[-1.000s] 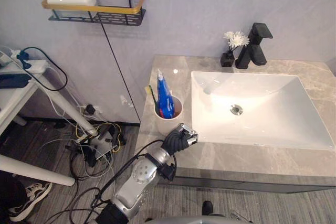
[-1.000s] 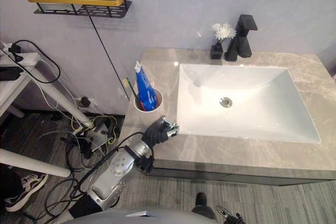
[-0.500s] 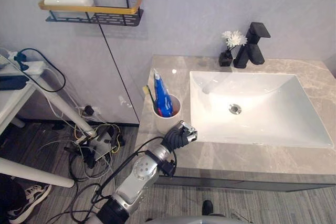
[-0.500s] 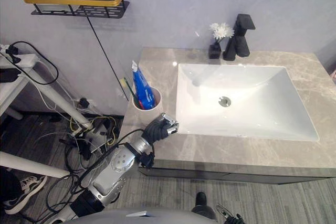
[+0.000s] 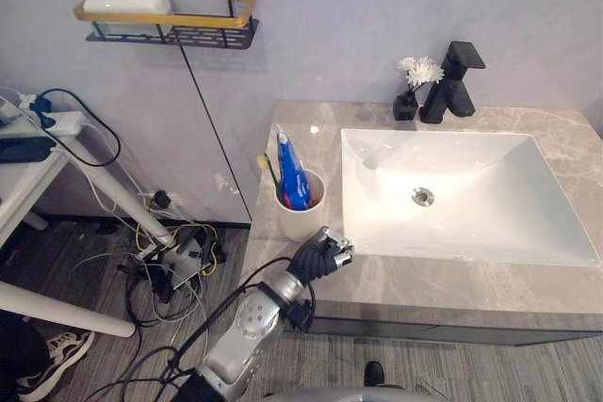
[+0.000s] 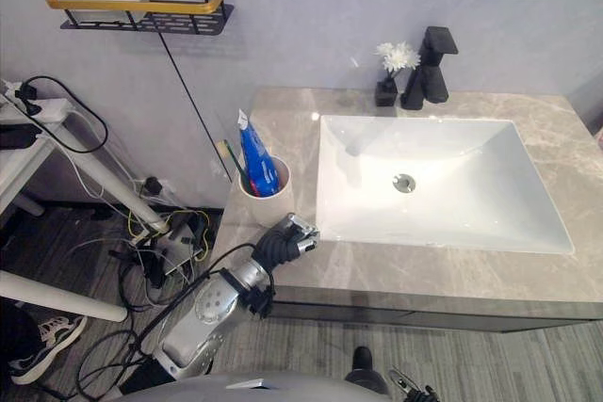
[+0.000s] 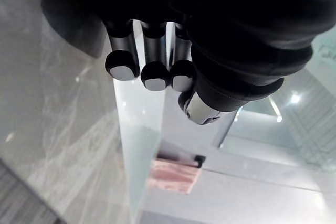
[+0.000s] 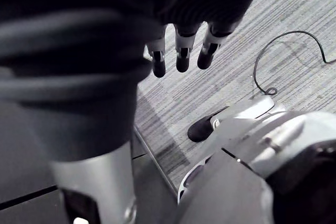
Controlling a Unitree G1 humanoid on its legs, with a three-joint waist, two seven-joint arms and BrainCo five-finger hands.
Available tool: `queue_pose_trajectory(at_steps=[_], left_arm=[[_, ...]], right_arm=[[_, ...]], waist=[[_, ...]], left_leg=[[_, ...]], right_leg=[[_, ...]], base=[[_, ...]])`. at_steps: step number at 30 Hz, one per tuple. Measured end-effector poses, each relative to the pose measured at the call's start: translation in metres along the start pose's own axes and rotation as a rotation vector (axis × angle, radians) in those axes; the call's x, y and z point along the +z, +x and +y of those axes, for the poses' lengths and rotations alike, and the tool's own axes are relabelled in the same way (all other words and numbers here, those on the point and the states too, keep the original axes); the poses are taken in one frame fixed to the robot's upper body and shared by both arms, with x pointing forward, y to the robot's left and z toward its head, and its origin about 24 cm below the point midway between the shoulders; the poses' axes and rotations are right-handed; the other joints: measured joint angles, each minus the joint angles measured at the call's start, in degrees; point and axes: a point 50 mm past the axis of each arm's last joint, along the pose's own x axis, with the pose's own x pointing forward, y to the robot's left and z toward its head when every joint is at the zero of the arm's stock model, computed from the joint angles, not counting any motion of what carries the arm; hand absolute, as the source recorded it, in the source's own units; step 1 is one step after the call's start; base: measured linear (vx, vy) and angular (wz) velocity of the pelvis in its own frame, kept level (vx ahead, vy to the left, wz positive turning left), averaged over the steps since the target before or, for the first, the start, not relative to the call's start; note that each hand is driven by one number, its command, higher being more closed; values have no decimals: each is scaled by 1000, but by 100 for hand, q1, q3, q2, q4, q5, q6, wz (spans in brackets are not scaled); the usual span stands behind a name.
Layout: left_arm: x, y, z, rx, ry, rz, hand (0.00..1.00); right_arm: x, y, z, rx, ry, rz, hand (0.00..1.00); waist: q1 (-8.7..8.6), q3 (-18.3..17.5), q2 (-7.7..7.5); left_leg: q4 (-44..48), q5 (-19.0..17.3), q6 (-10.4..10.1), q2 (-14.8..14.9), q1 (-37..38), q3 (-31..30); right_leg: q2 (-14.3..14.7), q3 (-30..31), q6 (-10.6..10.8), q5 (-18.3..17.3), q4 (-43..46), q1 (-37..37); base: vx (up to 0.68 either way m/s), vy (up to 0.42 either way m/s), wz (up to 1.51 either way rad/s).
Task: Organize washtable
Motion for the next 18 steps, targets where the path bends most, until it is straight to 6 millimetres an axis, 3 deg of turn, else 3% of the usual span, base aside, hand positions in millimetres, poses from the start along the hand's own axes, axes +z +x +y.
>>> queue_pose_trajectory(at_steps=[12,18], left_arm=[[-10,-16,-7,10,-67,30,100],[-8,-19,5,61,-50,19,100]], right_arm=[[2,0,0,9,-36,-5,0],[1,0,1,10,-39,-4,0]], waist=[[15,-26,24],[18,-33,12]], left_leg=[[56,-5,-4,3,-24,-92],[52,-5,-4,3,-20,-93]], right_leg=[[1,-76,-2,-2,0,66],[0,-77,-2,-3,2,59]], base=[[-10,-2,3],[0,0,0]])
